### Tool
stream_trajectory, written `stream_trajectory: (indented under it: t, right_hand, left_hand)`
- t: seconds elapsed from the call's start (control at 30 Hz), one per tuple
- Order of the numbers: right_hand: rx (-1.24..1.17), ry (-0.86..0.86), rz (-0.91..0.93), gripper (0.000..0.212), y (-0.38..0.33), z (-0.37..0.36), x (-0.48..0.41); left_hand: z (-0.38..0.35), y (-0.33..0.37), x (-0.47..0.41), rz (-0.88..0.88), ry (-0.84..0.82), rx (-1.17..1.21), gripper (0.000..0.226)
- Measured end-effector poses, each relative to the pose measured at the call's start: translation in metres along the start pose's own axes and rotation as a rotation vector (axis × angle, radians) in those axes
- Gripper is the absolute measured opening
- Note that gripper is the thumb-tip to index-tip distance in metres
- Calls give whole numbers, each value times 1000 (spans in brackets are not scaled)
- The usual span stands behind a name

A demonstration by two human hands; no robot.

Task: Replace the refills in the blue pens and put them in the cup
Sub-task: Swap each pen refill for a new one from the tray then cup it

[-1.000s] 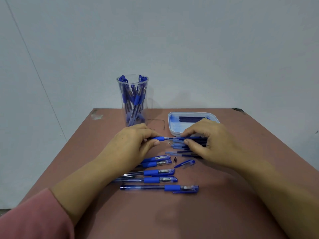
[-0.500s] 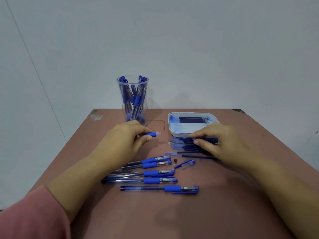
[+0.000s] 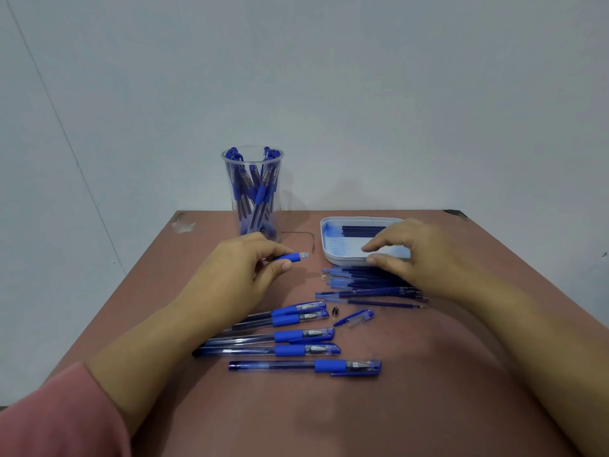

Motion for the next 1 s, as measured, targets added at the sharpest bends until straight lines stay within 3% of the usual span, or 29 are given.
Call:
stream_trajectory:
  t: [0.17,0.33,0.77,1.0]
  right_hand:
    - [73,-189,-141,22,25,-1,-32]
    - [121,-346,-254,34,53,-32,-52]
    - [187,-328,-248,4,65,-46,-64]
    - [197,-350,-257,7,66,-47,-62]
  left_hand:
    - [7,1,-1,-25,42,-37,25]
    - [8,0,-3,-43,37,-60,40]
    - [0,2,-1,-83,-3,-93,36]
    - [-1,4,-1,-75,-12,-87,37]
Point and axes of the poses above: each hand's wrist, its own x-axis away from the middle knuckle, its own z-axis out of the back of the hand, y = z × x, the point moved 9 cm from there along -x, towards the middle knuckle, and after that the axes turned 1 degree about x, right-handed, at the moved point
